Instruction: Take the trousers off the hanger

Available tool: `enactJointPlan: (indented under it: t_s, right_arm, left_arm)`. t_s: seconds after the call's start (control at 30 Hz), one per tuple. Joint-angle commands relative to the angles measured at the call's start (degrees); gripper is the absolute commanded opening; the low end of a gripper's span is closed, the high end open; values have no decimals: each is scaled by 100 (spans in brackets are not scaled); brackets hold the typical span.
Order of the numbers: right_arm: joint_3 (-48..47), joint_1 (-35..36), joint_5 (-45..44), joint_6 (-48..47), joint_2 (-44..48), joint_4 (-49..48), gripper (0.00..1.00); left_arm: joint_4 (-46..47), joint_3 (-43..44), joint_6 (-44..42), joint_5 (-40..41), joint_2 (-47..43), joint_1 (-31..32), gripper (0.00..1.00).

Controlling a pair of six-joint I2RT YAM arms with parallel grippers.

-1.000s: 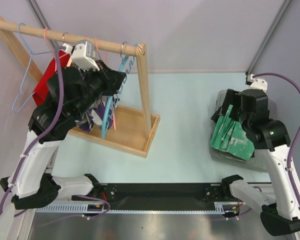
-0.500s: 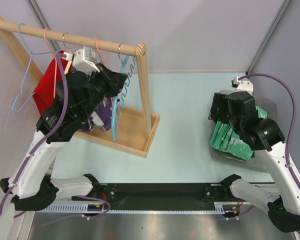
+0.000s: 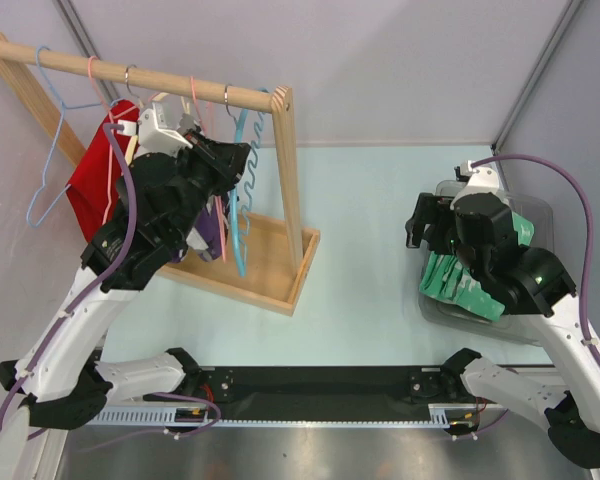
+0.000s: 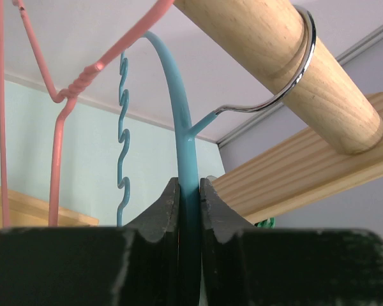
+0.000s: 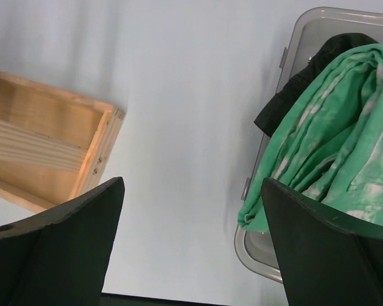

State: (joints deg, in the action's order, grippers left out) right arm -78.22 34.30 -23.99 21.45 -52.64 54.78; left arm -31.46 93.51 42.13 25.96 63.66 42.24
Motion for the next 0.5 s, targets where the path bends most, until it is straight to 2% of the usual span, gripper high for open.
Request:
enactJointPlan:
  t_s: [0.0, 0.2, 0.47]
  right_arm:
    - [87, 181, 26, 122, 17, -249, 94]
    - [289, 322, 298, 219, 61, -477, 94]
    - [597, 489, 878, 403, 254, -916, 94]
  left_arm:
    - [228, -333, 15, 182, -178, -49, 20]
    - [360, -571, -152, 59, -319, -49, 31]
    - [589, -861, -538, -371, -889, -49, 59]
